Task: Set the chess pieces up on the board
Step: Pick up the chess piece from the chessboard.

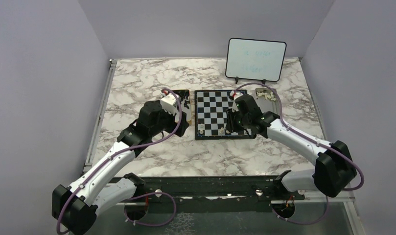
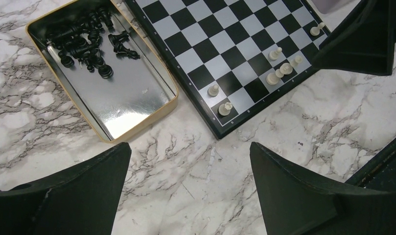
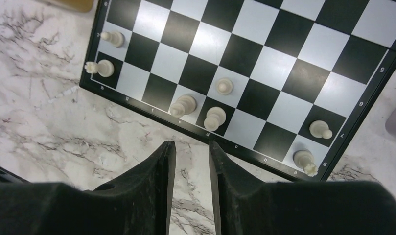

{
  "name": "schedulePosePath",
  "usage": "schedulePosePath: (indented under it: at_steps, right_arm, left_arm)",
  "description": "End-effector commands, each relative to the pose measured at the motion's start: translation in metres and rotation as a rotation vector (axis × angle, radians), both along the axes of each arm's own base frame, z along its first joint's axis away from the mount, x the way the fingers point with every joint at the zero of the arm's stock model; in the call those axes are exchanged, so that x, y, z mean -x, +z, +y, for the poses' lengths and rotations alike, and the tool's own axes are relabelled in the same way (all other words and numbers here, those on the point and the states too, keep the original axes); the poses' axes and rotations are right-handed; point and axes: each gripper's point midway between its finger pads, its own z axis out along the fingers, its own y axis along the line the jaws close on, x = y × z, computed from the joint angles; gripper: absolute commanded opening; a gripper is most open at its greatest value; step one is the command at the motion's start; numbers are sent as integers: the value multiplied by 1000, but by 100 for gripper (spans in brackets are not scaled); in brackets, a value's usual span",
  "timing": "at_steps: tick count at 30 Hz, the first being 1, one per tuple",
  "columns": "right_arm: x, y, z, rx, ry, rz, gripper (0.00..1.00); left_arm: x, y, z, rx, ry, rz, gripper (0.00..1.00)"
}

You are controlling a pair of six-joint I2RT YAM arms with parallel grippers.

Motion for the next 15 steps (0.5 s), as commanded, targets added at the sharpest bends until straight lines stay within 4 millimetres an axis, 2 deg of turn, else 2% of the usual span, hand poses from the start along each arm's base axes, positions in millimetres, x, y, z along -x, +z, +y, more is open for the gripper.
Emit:
schedulePosePath:
  at_steps: [1,6,15]
  right_arm:
    - [-1,-15,-4,54,-26,-6,37]
    - [-4,-20,-9,96,-40,-18,38]
    - [-8,-31,-4,108,-23,-2,38]
  left_arm:
    - [-5,7,5,14,41,-40,92]
    - [-5,7,6,12,40,-43,91]
    - [-5,6,5,9,35,-41,91]
